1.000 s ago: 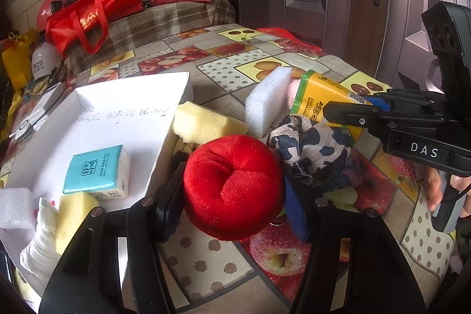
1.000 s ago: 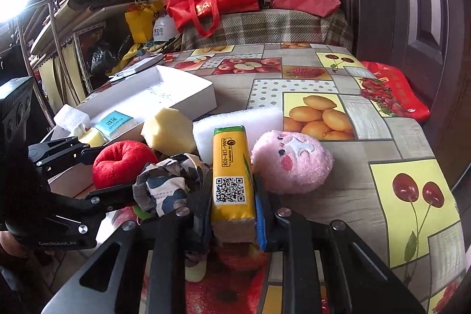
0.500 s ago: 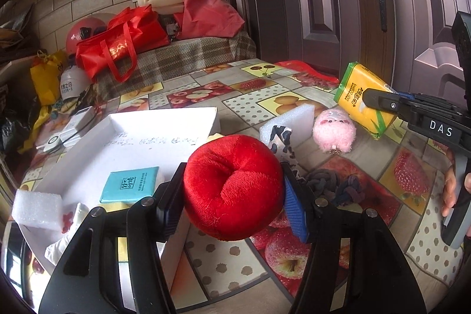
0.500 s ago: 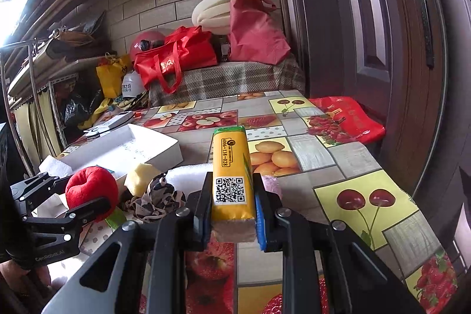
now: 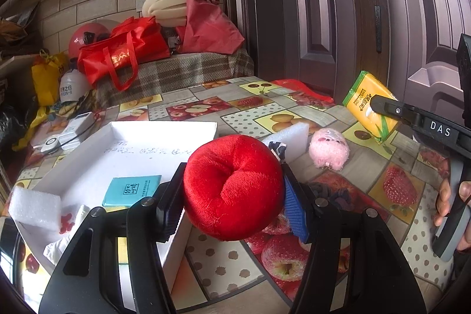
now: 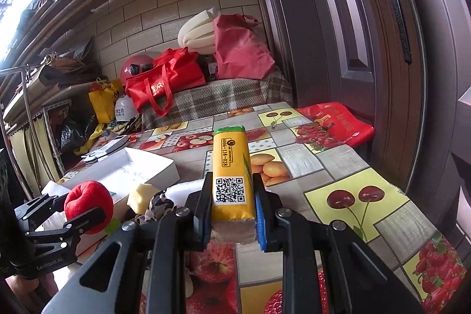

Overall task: Organize soft objects
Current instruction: 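Lift the juice carton and red plush apple, carrying both toward the white box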

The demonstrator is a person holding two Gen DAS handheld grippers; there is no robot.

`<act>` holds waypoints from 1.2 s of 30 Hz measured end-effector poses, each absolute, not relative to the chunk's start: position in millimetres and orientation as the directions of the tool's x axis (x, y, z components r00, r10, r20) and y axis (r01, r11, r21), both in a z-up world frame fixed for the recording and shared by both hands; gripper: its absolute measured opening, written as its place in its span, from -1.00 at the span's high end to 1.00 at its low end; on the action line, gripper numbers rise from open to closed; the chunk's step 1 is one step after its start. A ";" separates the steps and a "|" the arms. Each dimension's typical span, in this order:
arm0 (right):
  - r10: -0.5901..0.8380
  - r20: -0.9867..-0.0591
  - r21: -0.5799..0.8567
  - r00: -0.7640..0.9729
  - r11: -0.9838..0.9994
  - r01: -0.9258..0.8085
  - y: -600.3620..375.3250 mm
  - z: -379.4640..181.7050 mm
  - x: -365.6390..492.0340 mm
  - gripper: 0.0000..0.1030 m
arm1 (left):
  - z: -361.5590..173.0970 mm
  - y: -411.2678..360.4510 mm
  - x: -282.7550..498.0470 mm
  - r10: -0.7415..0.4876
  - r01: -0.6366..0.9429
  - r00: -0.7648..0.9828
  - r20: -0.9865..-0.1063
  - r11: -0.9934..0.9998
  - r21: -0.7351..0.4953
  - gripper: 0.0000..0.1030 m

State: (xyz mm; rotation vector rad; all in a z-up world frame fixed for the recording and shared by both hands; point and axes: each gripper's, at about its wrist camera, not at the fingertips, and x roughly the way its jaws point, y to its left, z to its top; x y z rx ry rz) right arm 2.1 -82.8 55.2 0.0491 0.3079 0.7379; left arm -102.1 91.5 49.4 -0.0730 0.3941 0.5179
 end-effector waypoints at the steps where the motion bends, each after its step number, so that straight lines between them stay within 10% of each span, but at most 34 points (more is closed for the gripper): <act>1: 0.671 -0.252 0.163 0.698 0.740 -0.652 -84.7 55.7 0.9 0.56 | 50.7 92.2 -105.5 0.463 -0.493 0.804 -0.373 0.870 0.017 -0.16; 36: 0.773 -0.285 -0.015 0.567 0.588 -0.809 0.7 50.9 -70.3 0.56 | 51.3 128.4 -166.8 0.527 -0.564 0.778 -0.342 0.826 -0.009 -0.17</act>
